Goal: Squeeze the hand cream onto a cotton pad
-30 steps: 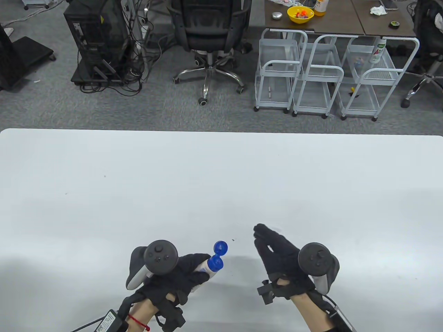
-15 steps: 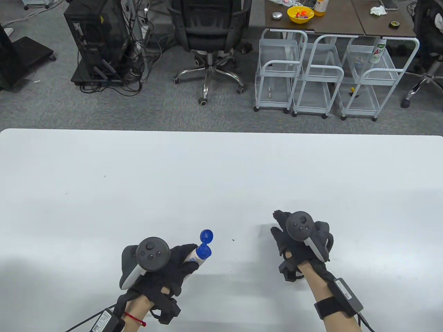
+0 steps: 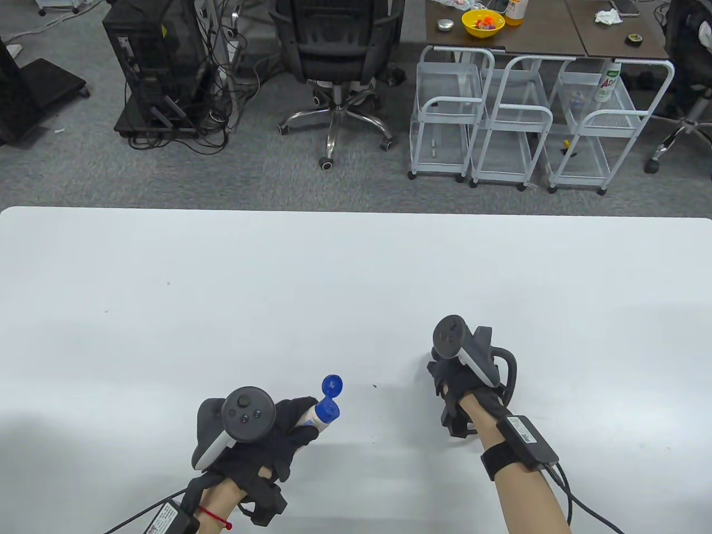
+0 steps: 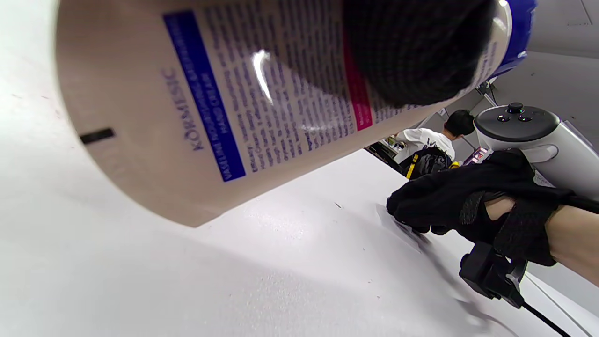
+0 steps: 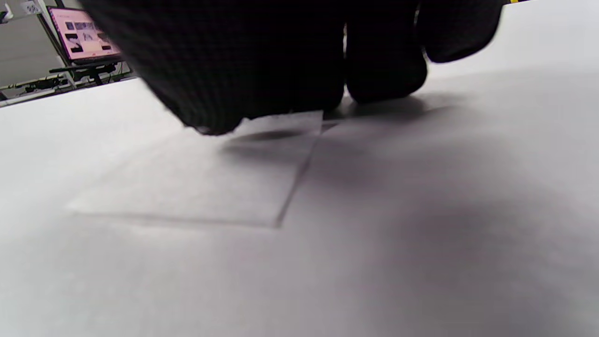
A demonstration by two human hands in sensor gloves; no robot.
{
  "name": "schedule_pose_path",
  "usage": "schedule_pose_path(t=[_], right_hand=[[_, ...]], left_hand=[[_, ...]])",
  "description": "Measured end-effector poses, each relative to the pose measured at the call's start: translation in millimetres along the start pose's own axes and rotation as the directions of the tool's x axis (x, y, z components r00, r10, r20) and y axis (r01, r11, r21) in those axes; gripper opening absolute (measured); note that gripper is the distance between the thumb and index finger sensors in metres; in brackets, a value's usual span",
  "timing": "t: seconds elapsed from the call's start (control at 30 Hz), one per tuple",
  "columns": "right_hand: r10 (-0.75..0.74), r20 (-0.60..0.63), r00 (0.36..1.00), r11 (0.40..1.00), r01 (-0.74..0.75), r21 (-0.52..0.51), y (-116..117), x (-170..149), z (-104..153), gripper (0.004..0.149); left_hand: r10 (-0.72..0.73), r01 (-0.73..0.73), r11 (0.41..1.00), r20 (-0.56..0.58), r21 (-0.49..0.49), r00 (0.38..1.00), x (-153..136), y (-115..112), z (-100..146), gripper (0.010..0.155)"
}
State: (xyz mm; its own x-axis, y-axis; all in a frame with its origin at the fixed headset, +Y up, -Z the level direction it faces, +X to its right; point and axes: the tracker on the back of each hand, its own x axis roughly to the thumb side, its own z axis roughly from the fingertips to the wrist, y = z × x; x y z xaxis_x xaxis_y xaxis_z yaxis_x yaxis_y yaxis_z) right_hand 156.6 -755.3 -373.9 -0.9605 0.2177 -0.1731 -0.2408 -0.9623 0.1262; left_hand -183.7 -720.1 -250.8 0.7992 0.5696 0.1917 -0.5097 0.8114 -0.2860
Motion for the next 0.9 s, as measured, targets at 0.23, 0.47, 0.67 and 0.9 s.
schedule_pose_path(t=[0.23,0.47,0.67,0.9], right_hand=[[-0.033,-0.029,0.999,0.999,0.033,-0.011,4.1,-0.5,-4.1,0.035],[-0.033,0.002,0.999,0.999,0.032,0.014,8.9,-1.1,-4.1,0.035],[-0.13,0.011,0.991,0.989,0.129,0.074,4.6,-11.3,-4.5,0.037],[-0.467,0.002,0.884,0.883,0.466,0.062,-21.5,-33.1,13.3,0.034]], left_hand=[[-0.025,0.025,1.0,-0.006,-0.016,1.0,-0.4,-2.9,-1.7,0.057],[-0.048,0.048,0.998,0.001,-0.03,0.999,1.1,-4.6,-2.0,0.057],[-0.053,0.053,0.998,0.003,-0.03,0.999,1.4,-3.8,-1.5,0.057],[-0.054,0.054,0.998,0.006,-0.034,0.999,1.6,-4.5,-2.0,0.057]])
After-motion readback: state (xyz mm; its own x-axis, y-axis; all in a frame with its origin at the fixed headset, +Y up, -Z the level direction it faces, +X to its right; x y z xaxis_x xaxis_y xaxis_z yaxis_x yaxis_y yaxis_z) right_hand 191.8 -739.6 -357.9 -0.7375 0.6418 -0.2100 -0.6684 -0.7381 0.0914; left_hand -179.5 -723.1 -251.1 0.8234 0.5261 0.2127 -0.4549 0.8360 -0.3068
